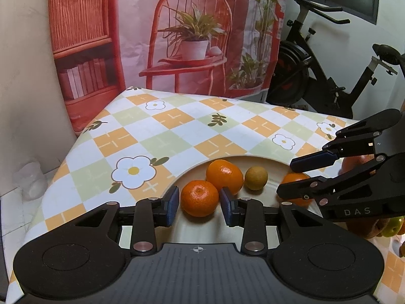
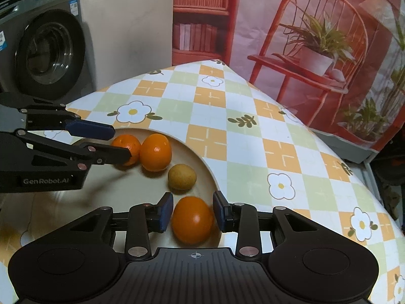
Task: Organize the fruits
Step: 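Lower both tangerines into the plate and open both grippers, then grasp a small brown fruit with the left gripper while the right gripper grasps a tangerine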
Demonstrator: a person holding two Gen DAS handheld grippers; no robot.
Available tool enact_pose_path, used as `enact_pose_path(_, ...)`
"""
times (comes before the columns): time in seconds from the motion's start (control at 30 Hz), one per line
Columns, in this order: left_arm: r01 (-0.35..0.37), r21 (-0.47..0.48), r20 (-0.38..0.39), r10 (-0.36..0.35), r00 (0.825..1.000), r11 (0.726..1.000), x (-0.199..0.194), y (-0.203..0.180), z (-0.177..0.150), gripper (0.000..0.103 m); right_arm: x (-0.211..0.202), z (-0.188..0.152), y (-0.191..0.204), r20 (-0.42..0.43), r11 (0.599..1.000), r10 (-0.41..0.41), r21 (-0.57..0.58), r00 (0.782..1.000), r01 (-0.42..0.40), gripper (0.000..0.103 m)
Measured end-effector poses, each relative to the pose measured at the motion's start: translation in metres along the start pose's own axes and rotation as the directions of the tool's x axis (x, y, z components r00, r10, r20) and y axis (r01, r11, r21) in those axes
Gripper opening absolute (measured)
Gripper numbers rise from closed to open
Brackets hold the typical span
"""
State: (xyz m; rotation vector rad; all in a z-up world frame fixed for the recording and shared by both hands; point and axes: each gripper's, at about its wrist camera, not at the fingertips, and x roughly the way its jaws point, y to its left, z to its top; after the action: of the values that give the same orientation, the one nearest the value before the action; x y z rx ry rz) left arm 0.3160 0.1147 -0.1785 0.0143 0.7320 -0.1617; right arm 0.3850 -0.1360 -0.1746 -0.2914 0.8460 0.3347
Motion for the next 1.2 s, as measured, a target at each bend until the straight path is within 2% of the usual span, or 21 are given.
enact_pose_path(0.23,-0.013,-0.011,0.01,0.013,1.0,1.0,-0.018,-0.007,0.004,0.038,-0.03,-0.008,-0.007,0.069,1.0,-0.015,0.022,0.998,0.013,0.031)
enact_pose_path(0.43,0.003,-0.022,0.032,-0.002,0.999,1.0,-0.039,-0.027,0.005,0.038,-0.069,-0.031,-0.022,0.154,0.996,-0.03,0.082,0.988,0.018,0.031)
enact_pose_path(0.77,0.069,-0.005,0.057,-0.069,0.996,0.998,-0.064,-0.092,-0.005,0.038,-0.14,-0.099,-0.057,0.276,0.976,-0.087,0.216,0.957,0.026,0.032)
enact_pose_path(1.07,0.138,0.038,0.049,-0.14,0.989,0.99,-0.073,-0.152,-0.023,0.038,-0.196,-0.178,-0.076,0.365,0.952,-0.164,0.301,0.916,0.05,0.033)
enact_pose_path(1.2,0.157,0.076,0.027,-0.16,0.987,0.985,-0.071,-0.176,-0.028,0.038,-0.206,-0.212,-0.08,0.366,0.943,-0.181,0.33,0.913,0.055,0.033)
